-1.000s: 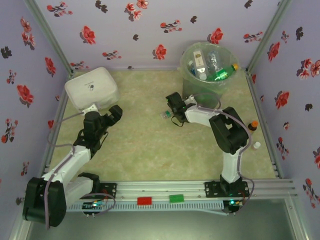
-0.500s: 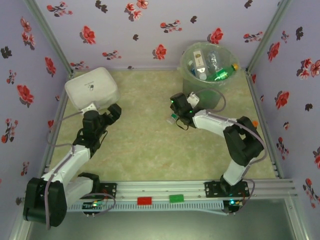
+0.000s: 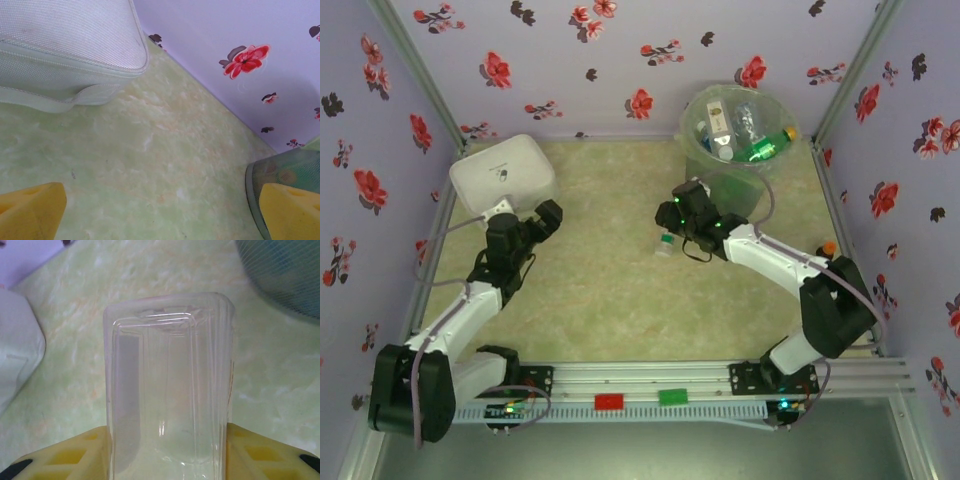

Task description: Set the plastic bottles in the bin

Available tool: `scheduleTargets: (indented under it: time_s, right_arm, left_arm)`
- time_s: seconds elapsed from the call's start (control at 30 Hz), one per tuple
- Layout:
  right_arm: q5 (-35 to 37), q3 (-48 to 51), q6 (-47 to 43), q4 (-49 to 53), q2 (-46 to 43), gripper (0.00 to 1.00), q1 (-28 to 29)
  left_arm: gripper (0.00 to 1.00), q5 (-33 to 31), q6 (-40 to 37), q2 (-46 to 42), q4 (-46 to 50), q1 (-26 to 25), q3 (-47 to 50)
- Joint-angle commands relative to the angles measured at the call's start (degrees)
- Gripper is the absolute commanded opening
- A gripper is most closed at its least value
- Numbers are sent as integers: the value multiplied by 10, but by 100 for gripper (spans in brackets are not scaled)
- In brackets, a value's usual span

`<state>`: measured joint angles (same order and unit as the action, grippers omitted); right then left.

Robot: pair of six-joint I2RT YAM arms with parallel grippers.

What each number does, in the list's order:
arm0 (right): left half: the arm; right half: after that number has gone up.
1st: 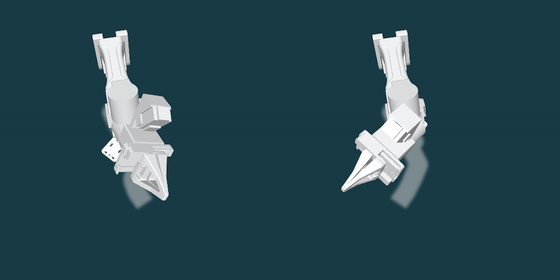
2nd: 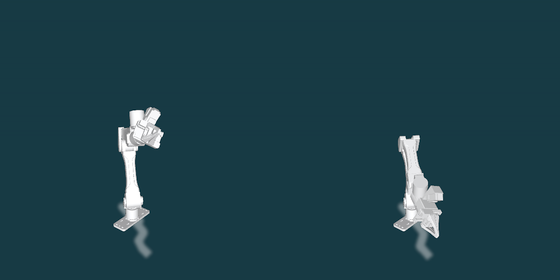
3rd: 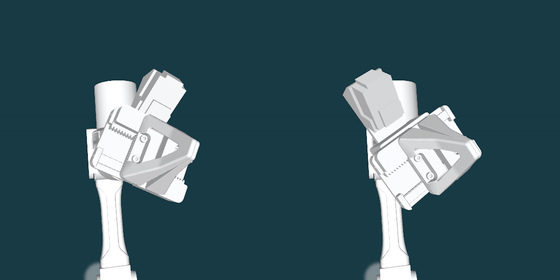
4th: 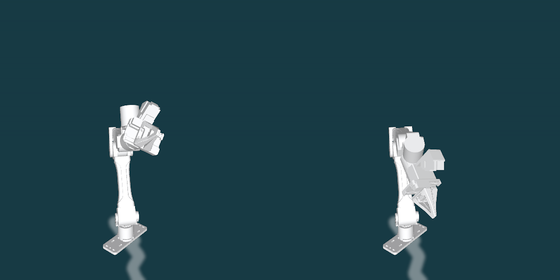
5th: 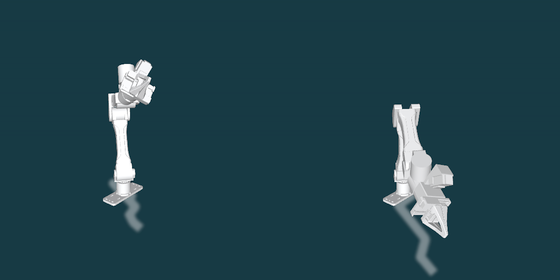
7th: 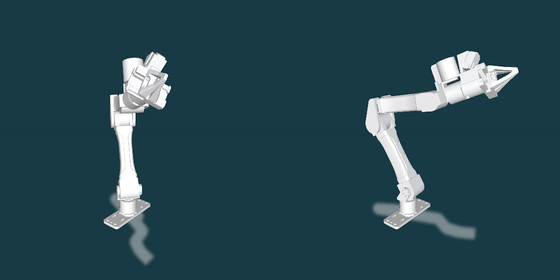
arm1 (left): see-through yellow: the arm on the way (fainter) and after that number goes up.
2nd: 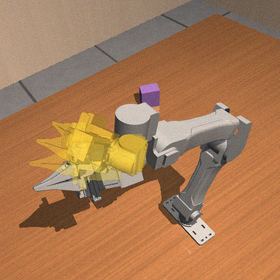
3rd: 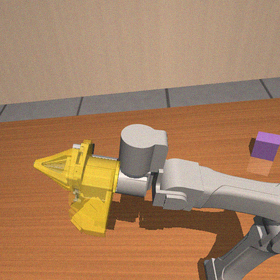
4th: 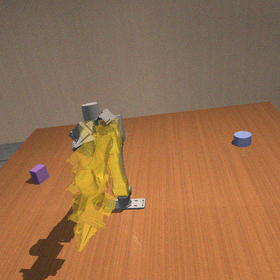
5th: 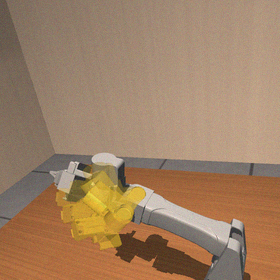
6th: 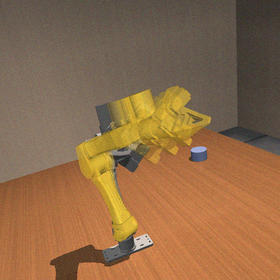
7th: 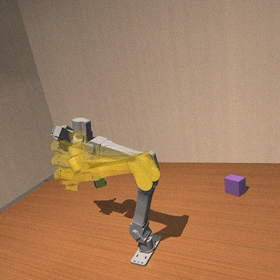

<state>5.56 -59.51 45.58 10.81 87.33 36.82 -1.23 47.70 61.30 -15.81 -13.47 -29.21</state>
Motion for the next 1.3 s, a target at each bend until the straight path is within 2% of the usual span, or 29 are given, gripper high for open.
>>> scheduleTargets:
  time_s: [0.0, 0.07, 0.2, 0.47, 0.57, 0.67, 0.83, 1.03, 1.17, 1.27]
  right_arm:
    - [-55, -4, -65, 30, -2, 36, 4]
    - [-62, -12, -77, 50, 18, 36, 5]
    - [-70, 14, -89, 31, 52, 36, 14]
    - [-59, 32, -126, 29, 92, 39, 29]
    - [-38, 27, -129, 48, 103, 47, 31]
    - [-14, 16, -131, 69, 119, 62, 31]
    - [11, -8, -132, 97, 138, 72, 32]
    - [22, -29, -148, 118, 135, 67, 33]
    - [11, -50, -166, 131, 103, 52, 33]
    - [-5, -88, -194, 146, 57, 46, 33]
  left_arm:
    - [100, 25, -3, 12, -22, 4, -16]
    - [100, 39, -2, 20, -21, 5, -19]
    - [100, 62, -2, 29, -21, 3, -22]
    - [100, 76, -13, 26, -19, 3, -22]
    - [100, 77, -14, 26, -18, 4, -24]
    - [100, 77, -15, 29, -19, 3, -24]
    - [100, 77, -16, 30, -16, 3, -26]
    - [100, 77, -19, 27, -13, 3, -26]
    - [100, 70, -18, 27, -12, 4, -23]
    - [100, 61, -18, 25, -10, 6, -21]
